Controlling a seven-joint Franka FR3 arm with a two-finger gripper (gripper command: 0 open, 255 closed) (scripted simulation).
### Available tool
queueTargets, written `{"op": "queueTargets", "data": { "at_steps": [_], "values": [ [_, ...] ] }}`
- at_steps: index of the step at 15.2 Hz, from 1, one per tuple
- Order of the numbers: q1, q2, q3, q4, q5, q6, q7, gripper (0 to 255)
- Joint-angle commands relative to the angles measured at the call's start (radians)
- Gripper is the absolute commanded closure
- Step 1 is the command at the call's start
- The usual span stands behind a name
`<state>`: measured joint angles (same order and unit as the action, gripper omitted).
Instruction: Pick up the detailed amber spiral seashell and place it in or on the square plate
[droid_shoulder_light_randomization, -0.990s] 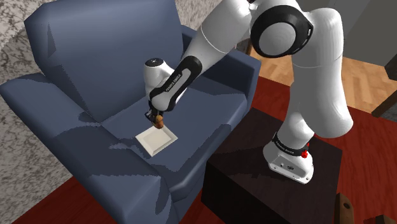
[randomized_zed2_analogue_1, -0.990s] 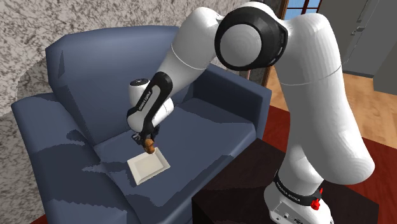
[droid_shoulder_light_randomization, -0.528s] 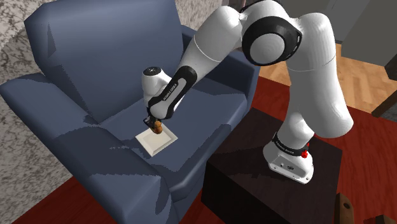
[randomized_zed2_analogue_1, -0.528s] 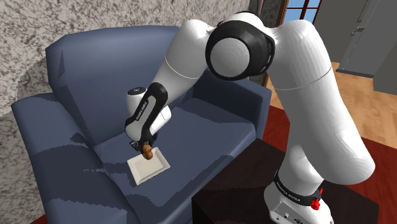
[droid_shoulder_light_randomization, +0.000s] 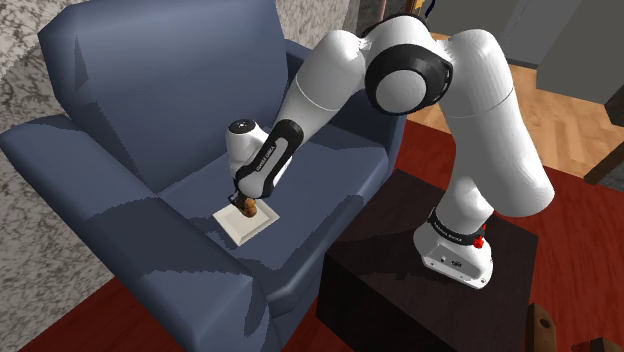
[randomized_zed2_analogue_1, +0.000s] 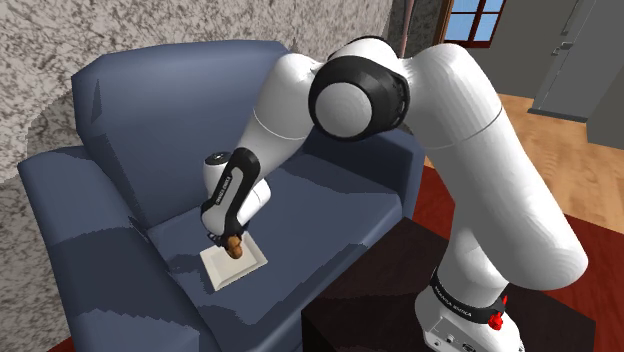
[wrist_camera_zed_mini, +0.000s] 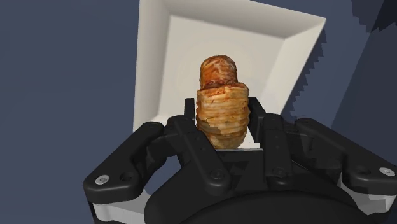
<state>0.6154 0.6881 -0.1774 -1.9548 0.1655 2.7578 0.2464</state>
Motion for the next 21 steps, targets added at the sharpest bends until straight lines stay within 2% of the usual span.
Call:
{"op": "queueTargets", "data": {
  "at_steps": [1,10,11,16,20,21],
  "values": [
    [-0.004,0.023,0.006,0.008,0.004,0.016,-0.002,255],
    [-0.008,0.041,0.01,0.015,0.007,0.027,-0.004,255],
    [-0.008,0.041,0.01,0.015,0.007,0.028,-0.004,0],
    [-0.008,0.041,0.01,0.015,0.007,0.027,-0.004,0],
    [0.022,-0.085,-0.02,-0.049,-0.014,-0.036,0.012,0],
    [0.022,-0.085,-0.02,-0.049,-0.014,-0.036,0.012,0]
  ]
}}
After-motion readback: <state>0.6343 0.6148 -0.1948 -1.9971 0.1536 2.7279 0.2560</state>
